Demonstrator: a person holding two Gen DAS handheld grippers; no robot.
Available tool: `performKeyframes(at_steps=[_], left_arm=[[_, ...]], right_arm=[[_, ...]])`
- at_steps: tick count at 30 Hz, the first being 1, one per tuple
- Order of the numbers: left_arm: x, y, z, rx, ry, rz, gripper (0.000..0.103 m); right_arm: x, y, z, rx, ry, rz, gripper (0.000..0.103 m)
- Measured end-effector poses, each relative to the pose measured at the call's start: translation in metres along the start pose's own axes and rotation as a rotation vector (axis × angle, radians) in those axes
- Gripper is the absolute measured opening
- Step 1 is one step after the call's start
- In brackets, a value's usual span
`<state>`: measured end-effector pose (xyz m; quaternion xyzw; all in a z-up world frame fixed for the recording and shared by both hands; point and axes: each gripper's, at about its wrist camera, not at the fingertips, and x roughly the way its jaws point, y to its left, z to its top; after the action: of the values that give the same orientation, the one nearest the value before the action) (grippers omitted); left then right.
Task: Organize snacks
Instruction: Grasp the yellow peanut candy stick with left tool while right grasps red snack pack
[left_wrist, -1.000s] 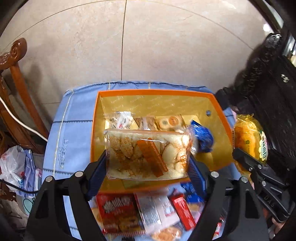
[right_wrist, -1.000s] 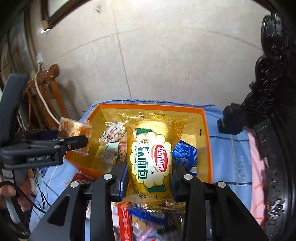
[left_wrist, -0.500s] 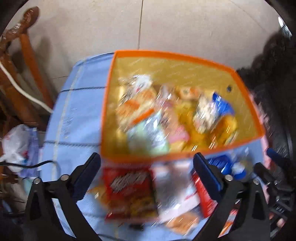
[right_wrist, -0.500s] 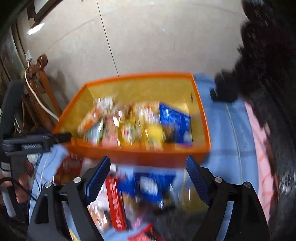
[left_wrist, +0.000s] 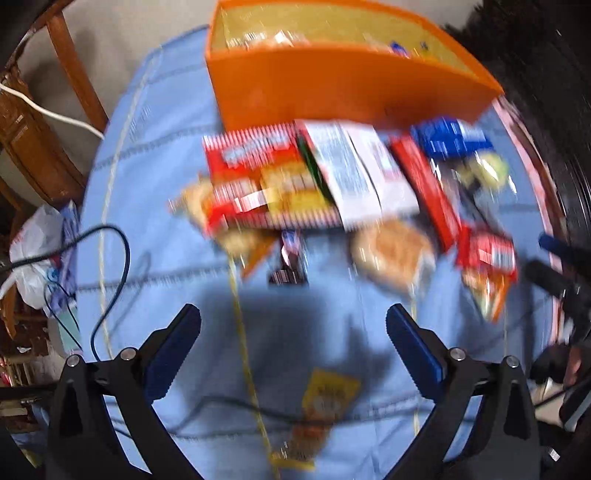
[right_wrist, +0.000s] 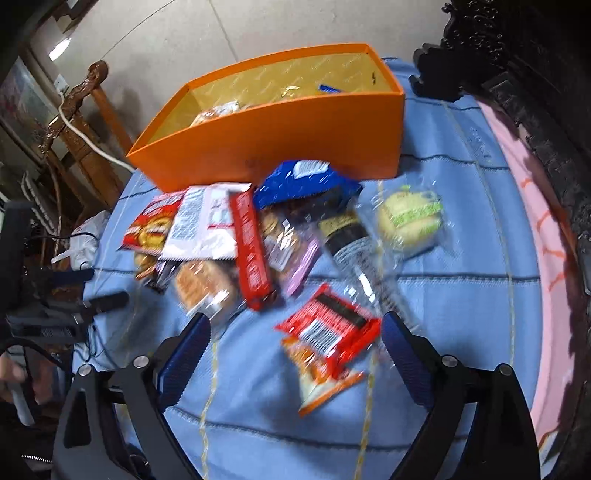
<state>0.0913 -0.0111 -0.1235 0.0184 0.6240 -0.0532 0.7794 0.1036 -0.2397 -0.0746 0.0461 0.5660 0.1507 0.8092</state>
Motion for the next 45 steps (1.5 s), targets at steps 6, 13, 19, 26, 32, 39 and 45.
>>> performKeyframes(at_steps=[6, 13, 19, 26, 32, 39, 45], left_arm=[[0.022, -0.003, -0.035, 0.016, 0.117, -0.008, 0.099], [0.037, -0.007, -0.066, 0.061, 0.194, 0.008, 0.099], [0.046, -0.014, -0.094, 0.112, 0.252, -0.016, 0.099], [0.067, -0.012, -0.115, 0.115, 0.307, -0.004, 0.093], [0.049, 0.019, -0.109, 0.045, 0.22, -0.039, 0.029], [0.03, 0.036, -0.102, 0.003, 0.142, -0.072, 0.029], [0.02, 0.042, -0.079, -0.011, 0.111, -0.104, 0.029]], right_arm=[[0.003, 0.013, -0.027, -0.033, 0.086, 0.06, 0.094], [-0.009, 0.037, -0.064, -0.156, 0.155, 0.123, 0.094], [-0.002, 0.04, -0.073, -0.16, 0.189, 0.135, 0.094], [0.007, 0.029, -0.075, -0.112, 0.22, 0.124, 0.094], [0.006, 0.011, -0.071, -0.046, 0.212, 0.096, 0.094], [-0.003, -0.01, -0.055, -0.037, 0.115, -0.065, 0.094], [0.01, -0.024, -0.033, 0.0, 0.075, -0.11, 0.094]])
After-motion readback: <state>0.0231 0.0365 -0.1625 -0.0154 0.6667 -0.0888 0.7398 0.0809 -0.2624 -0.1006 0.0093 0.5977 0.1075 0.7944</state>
